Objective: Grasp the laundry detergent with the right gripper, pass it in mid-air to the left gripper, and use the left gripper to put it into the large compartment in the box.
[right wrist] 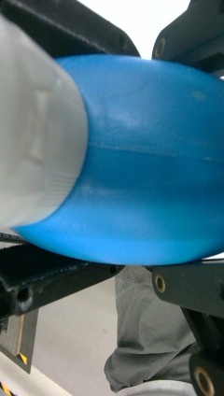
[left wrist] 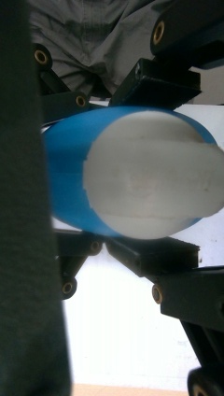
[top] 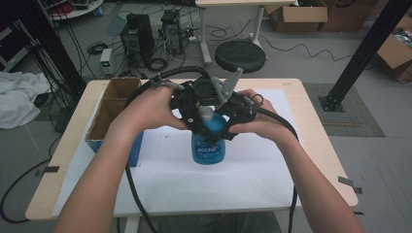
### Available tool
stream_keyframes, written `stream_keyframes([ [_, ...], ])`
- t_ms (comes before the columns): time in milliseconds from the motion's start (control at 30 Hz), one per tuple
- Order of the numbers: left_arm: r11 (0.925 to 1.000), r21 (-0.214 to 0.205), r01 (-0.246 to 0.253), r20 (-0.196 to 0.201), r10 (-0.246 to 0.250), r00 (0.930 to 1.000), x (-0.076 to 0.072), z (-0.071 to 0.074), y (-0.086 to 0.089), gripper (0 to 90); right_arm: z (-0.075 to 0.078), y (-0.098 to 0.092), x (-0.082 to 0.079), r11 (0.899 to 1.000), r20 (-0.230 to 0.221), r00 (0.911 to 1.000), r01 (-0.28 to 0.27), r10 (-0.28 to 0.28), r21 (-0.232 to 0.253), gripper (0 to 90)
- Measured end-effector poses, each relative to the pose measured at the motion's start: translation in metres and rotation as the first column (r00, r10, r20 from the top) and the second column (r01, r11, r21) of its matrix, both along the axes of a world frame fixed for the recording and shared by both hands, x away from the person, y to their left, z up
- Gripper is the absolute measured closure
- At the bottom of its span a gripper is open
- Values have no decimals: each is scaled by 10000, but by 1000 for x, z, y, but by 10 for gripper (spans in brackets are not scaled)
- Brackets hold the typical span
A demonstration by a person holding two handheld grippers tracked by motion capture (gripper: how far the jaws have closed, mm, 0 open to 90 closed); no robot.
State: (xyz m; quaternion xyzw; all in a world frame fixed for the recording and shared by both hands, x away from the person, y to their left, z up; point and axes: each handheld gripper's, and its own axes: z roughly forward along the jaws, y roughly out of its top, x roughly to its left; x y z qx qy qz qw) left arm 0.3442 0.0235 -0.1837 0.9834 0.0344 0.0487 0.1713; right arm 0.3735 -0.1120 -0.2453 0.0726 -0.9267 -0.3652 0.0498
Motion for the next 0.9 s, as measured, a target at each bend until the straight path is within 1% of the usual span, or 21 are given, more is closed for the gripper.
stream_keyframes([
  [33, 10000, -11, 3, -1, -3, 10000, 0, 0, 0, 383, 0, 0, -1, 10000, -213, 9998, 4, -4, 3, 433],
  [100, 10000, -36, 33, 31, -33, 10000, 0, 0, 1, 384, 0, 0, -1, 10000, -171, 9999, 20, -20, 18, 433],
  [133, 9999, -161, -8, 31, 9, 10000, 0, 1, 1, 385, 0, 0, -1, 10000, -227, 9997, 9, -7, 55, 432],
  [167, 9999, -161, -8, 31, 9, 10000, 0, 1, 1, 386, 0, 0, -1, 10000, -227, 9997, 9, -7, 55, 432],
  [200, 9997, -223, -39, 30, 39, 10000, 0, 1, 1, 386, 1, 0, 1, 9999, 7, 10000, -12, 12, 102, 430],
  [233, 9997, -246, -35, 30, 36, 10000, 0, 1, 2, 386, 1, 0, 1, 9999, 7, 10000, -12, 12, 102, 430],
  [267, 9998, -180, 40, 59, -39, 10000, 0, 2, 2, 387, 1, 0, 1, 9999, 22, 10000, -21, 20, 107, 430],
  [300, 9999, -104, 58, 76, -57, 10000, 0, 2, 2, 387, 2, 1, -1, 10000, -247, 9997, -31, 32, 41, 428],
  [367, 9999, -137, -21, 35, 21, 10000, 0, 1, 2, 388, 2, 1, 0, 10000, -222, 9997, -39, 39, 6, 428],
  [400, 10000, -77, 15, 119, -14, 9999, 1, 2, 3, 388, 2, 3, 0, 10000, -163, 9999, -31, 30, -44, 426],
  [433, 9998, -169, -88, 63, 89, 9999, 0, 2, 3, 389, 2, 3, 0, 10000, -176, 9998, -22, 22, -21, 424],
  [533, 9995, -250, -190, 43, 191, 9998, 1, 4, 5, 389, 2, 3, 0, 9999, -274, 9996, 75, -73, 74, 418],
  [567, 9987, -372, -346, 40, 348, 9994, 2, 6, 8, 389, 2, 3, 0, 9994, -287, 9992, 270, -264, 216, 335],
  [633, 9985, -375, -398, 34, 400, 9992, 2, 7, 9, 389, 1, 3, 1, 9988, -204, 9991, 371, -365, 318, 322],
  [667, 9977, -358, -580, 3, 581, 9983, 3, 9, 12, 389, 0, 3, 3, 9987, -82, 9995, 312, -309, 392, 285],
  [700, 9973, -265, -680, -24, 679, 9977, 3, 10, 13, 389, -1, 3, 3, 9984, -72, 9992, 401, -398, 411, 267],
  [733, 9973, -265, -680, -24, 679, 9977, 3, 10, 13, 389, -1, 3, 3, 9984, -72, 9992, 401, -398, 411, 267],
  [800, 9956, -36, -932, -96, 932, 9956, 4, 10, 14, 389, 0, -1, 4, 9967, -51, 9980, 633, -631, 512, 241],
  [833, 9944, 60, -1056, -132, 1057, 9943, 5, 11, 15, 389, 0, -1, 4, 9967, -51, 9980, 633, -631, 512, 241],
  [867, 9931, 249, -1147, -189, 1152, 9932, 5, 11, 16, 390, 1, -3, 5, 9967, -52, 9978, 666, -665, 472, 239],
  [900, 9915, 316, -1264, -209, 1270, 9917, 6, 12, 17, 389, 2, -5, 6, 9965, -1, 9973, 740, -740, 390, 239],
])
